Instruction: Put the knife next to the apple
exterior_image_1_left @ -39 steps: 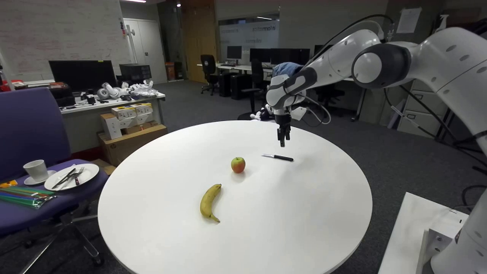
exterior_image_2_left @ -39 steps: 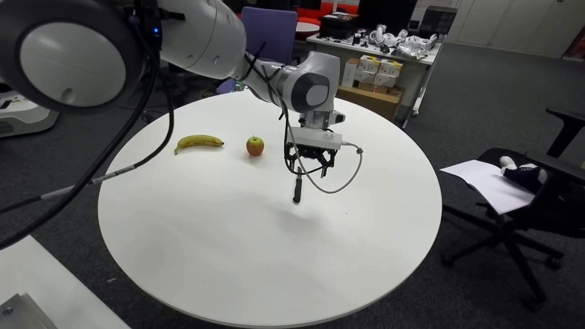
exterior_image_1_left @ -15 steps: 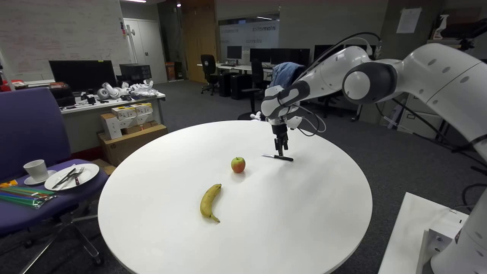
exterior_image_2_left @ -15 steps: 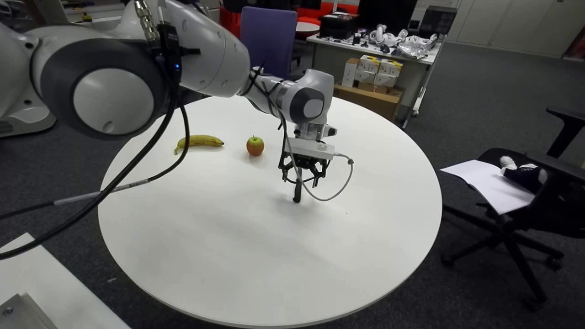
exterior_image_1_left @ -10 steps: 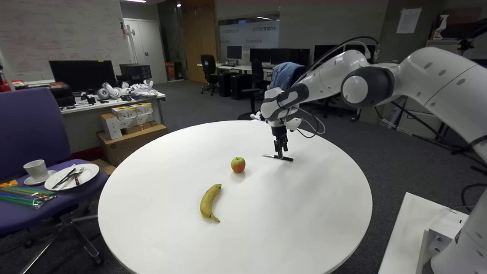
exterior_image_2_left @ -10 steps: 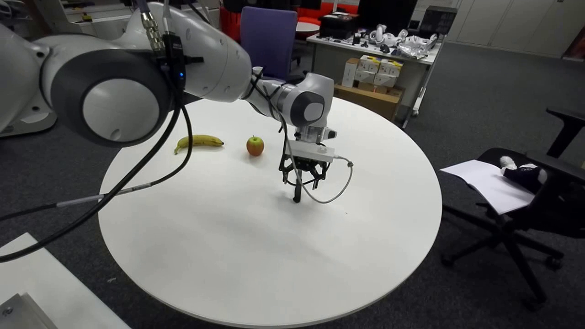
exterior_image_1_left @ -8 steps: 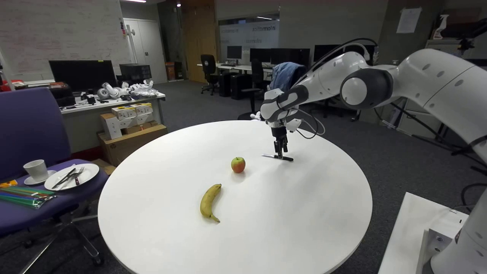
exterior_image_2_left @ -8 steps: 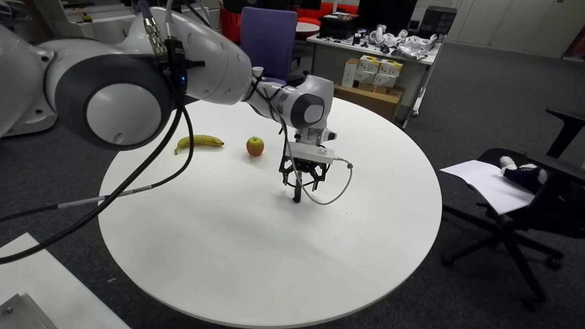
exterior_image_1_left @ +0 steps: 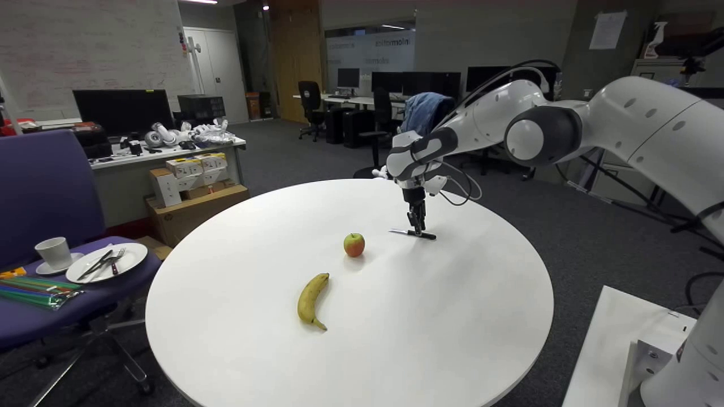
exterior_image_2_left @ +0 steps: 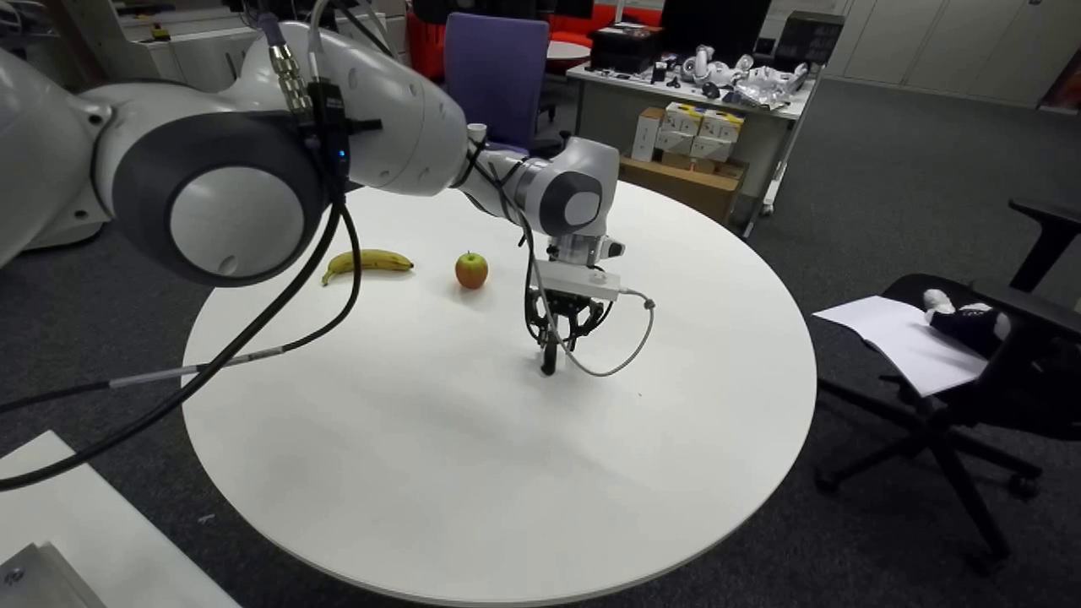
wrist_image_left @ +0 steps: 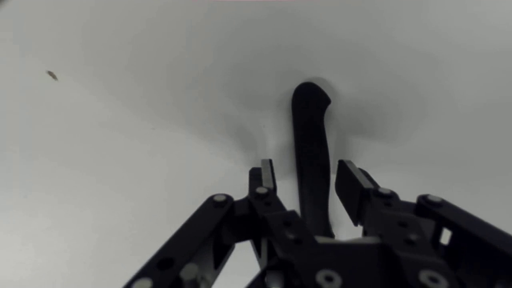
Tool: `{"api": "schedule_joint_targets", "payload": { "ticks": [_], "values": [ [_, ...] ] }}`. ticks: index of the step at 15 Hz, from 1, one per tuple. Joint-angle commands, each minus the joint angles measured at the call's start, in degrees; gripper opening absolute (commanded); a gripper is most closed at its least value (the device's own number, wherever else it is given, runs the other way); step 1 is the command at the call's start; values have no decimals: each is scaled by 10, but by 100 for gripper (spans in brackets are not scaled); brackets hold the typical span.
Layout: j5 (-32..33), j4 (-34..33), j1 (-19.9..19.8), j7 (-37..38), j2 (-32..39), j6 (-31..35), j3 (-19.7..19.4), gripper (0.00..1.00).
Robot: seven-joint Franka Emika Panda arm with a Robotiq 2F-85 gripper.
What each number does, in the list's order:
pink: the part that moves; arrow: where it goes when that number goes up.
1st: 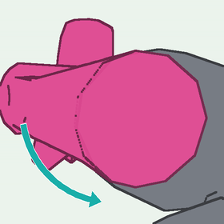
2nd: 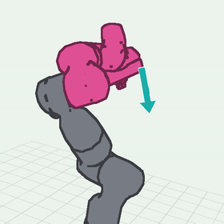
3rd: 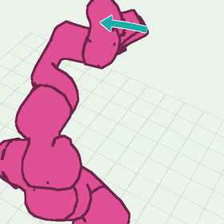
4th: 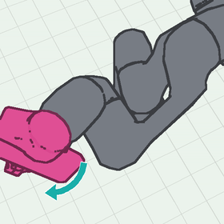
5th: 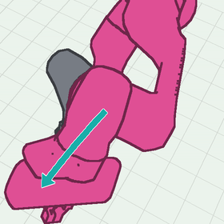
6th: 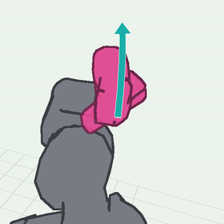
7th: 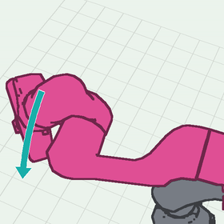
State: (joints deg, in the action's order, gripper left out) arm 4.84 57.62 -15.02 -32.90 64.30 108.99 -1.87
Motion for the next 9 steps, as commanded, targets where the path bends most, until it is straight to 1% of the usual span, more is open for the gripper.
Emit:
{"api": "schedule_joint_targets", "payload": {
  "ticks": [1, 3, 4, 5, 6, 7, 8, 9],
  "values": [
    [2, -36, -2, 8, 8, -34, 0, 23],
    [2, -43, -2, 8, 10, -39, 0, 11],
    [1, -45, -3, 8, 11, -41, 0, 3],
    [1, -48, -3, 9, 12, -44, 0, 1],
    [2, -49, -3, 9, 13, -44, 0, 4],
    [2, -51, -3, 10, 14, -46, -1, 38],
    [2, -53, -2, 12, 15, -47, -1, 39],
    [3, -55, -2, 12, 16, -48, -1, 45]
  ]
}}
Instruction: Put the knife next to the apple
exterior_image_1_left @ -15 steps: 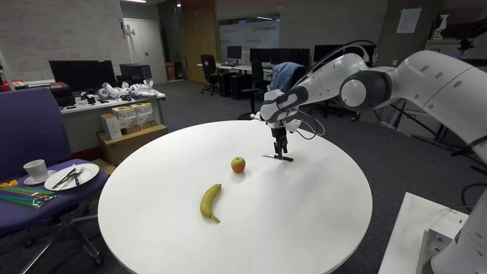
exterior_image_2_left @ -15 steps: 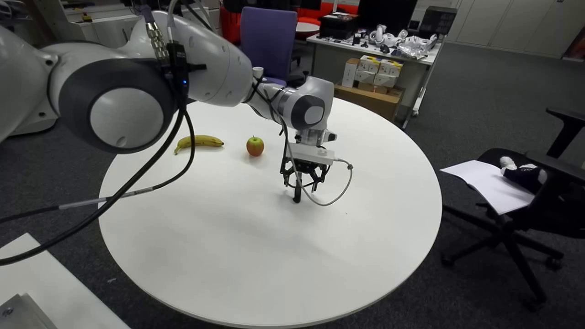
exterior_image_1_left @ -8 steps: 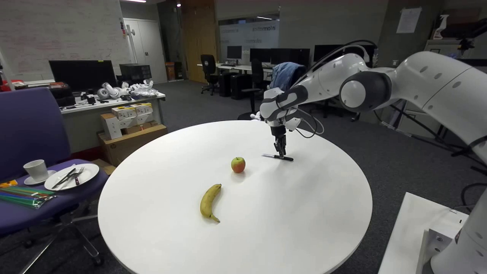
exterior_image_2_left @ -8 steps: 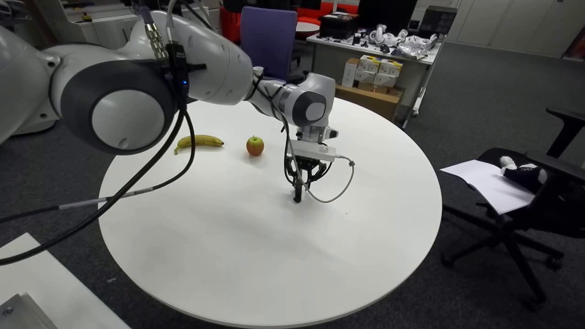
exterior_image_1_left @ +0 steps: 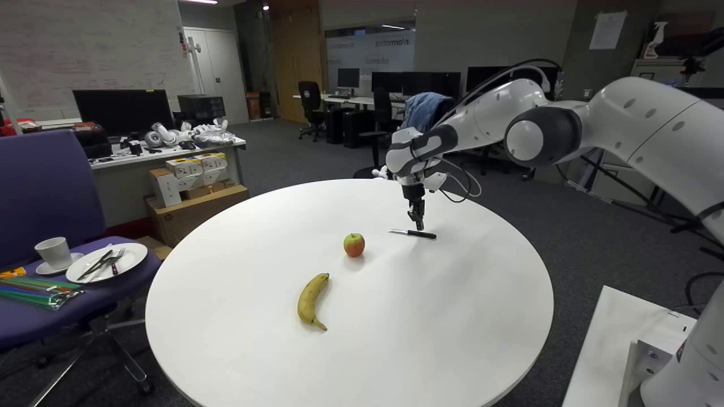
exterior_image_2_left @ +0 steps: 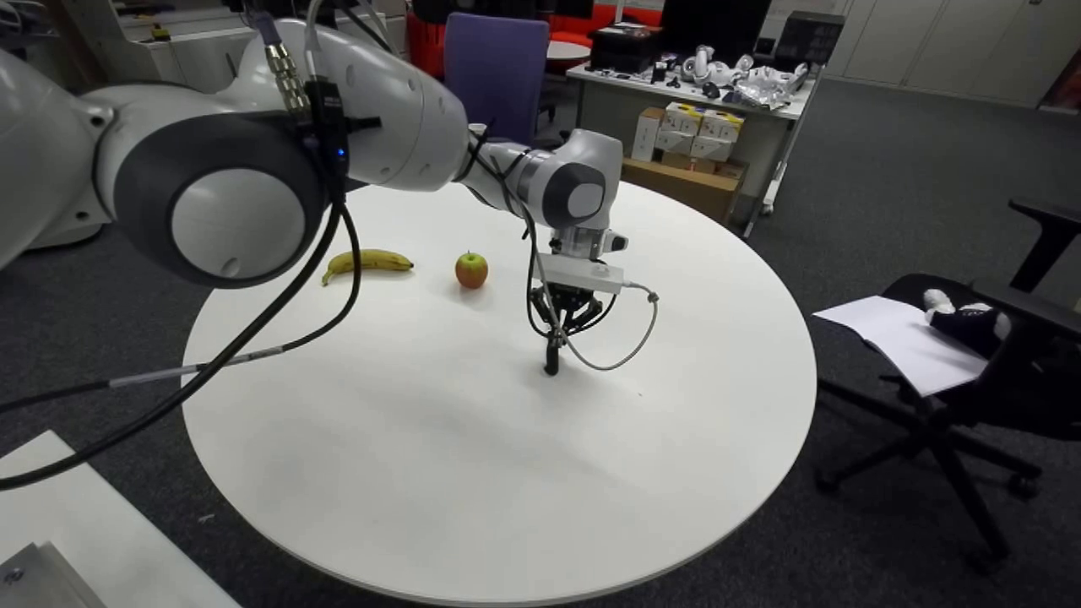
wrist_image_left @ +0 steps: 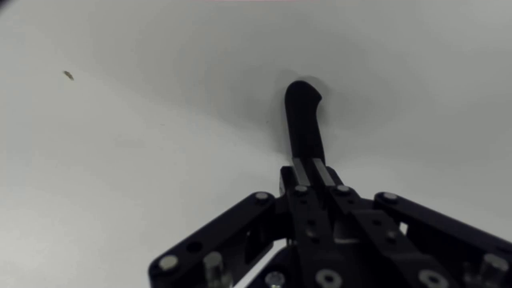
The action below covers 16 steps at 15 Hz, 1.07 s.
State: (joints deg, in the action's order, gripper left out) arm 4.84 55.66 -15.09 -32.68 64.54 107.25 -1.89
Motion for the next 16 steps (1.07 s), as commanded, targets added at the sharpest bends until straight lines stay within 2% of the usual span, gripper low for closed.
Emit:
{"api": "schedule_joint_targets", "payload": {
  "ticks": [1, 5, 6, 8, 9, 10, 12, 13, 14, 16],
  "values": [
    [3, -37, -1, 12, 16, -32, -1, 51],
    [4, -42, 2, 18, 24, -33, -1, 77],
    [5, -42, 3, 18, 24, -33, -1, 34],
    [4, -43, 4, 18, 25, -35, 0, 41],
    [5, -44, 4, 18, 25, -35, -1, 67],
    [5, -45, 5, 18, 26, -36, -1, 77],
    [4, -51, 5, 18, 29, -42, 0, 80],
    [4, -54, 5, 18, 31, -45, 0, 68],
    [4, -57, 5, 19, 34, -47, 0, 43],
    [3, -62, 4, 18, 37, -50, 0, 42]
  ]
}}
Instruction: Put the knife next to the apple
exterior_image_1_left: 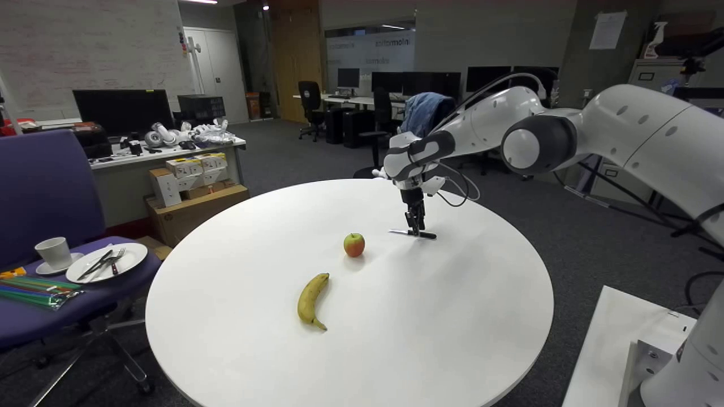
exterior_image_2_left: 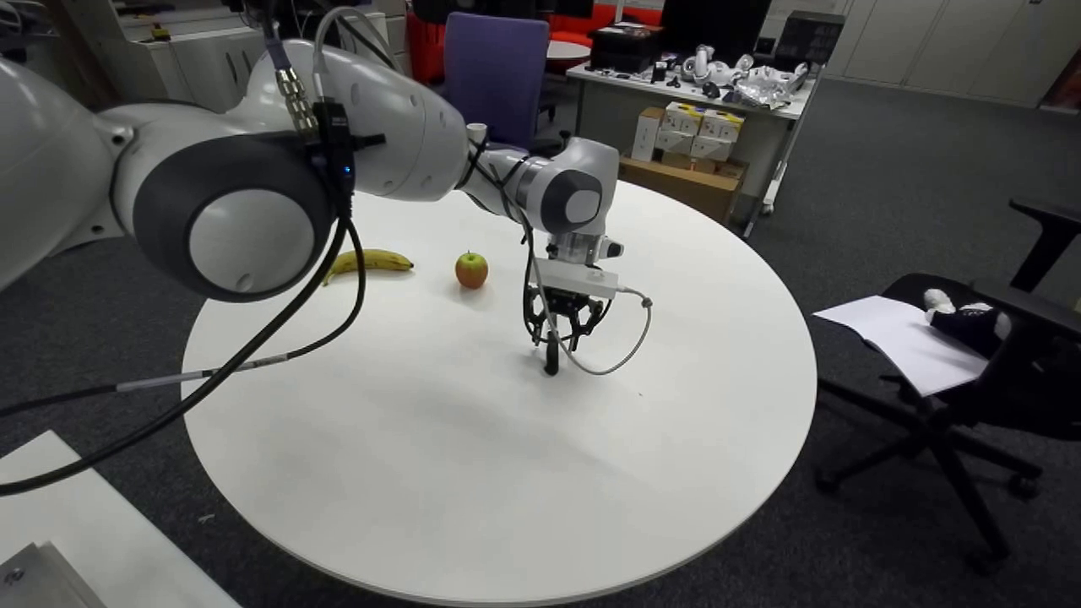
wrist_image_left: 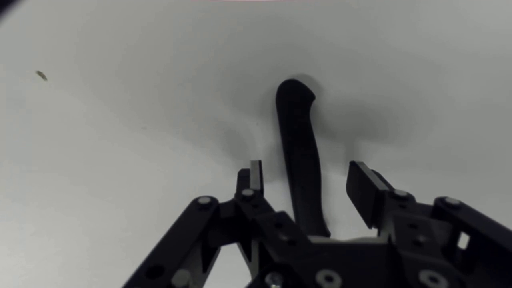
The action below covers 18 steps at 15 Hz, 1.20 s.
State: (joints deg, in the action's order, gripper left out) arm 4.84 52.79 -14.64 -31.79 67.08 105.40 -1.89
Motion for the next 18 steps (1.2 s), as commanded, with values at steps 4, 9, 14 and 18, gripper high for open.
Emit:
{"api": "schedule_joint_targets", "payload": {
  "ticks": [4, 9, 14, 18],
  "values": [
    [2, -35, -2, 8, 13, -33, 1, 18],
    [1, -39, -3, 7, 14, -40, 1, 8],
    [-1, -29, -2, 9, 2, -36, -3, 8],
    [-1, -31, -1, 11, -5, -34, -4, 8]
  ]
}}
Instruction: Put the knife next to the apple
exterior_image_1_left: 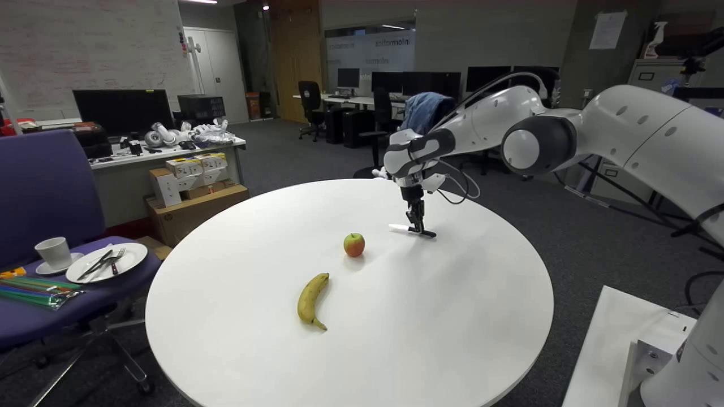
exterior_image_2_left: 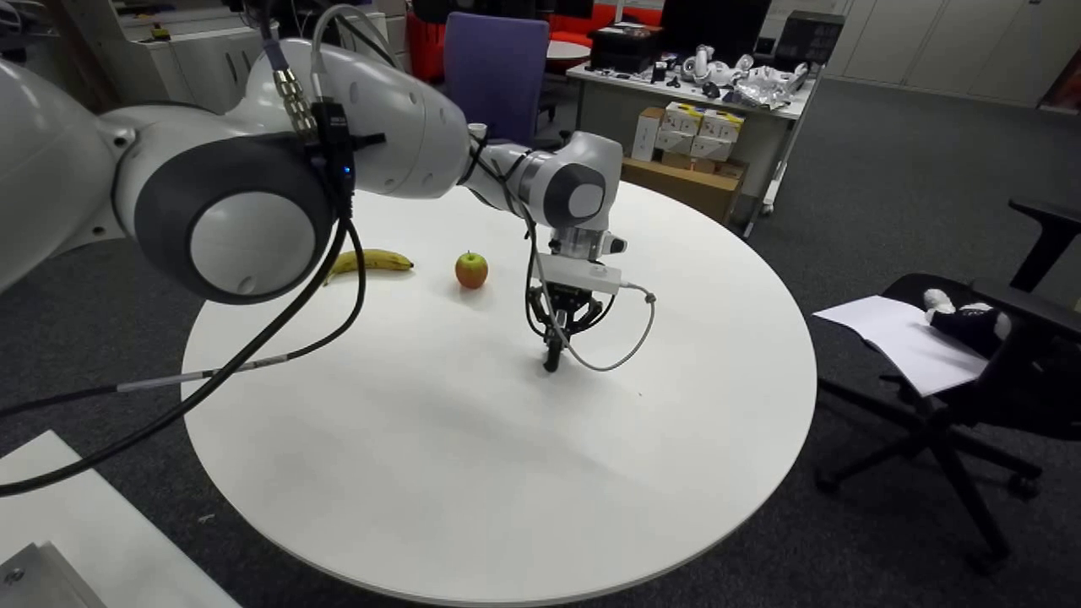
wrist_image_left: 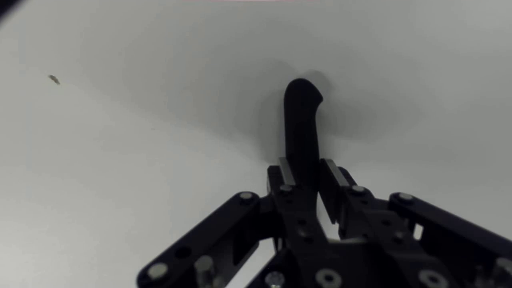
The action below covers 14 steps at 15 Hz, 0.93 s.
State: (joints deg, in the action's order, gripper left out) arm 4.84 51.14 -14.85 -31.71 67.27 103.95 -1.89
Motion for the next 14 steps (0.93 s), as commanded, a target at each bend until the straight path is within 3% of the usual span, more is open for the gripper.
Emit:
{"api": "schedule_joint_targets", "payload": {
  "ticks": [1, 7, 14],
  "values": [
    [0, -13, 1, 12, -12, -18, -4, 8],
    [5, 0, 11, 17, -36, -10, -4, 8],
    [19, 41, 50, 10, -59, 9, -5, 8]
  ]
}}
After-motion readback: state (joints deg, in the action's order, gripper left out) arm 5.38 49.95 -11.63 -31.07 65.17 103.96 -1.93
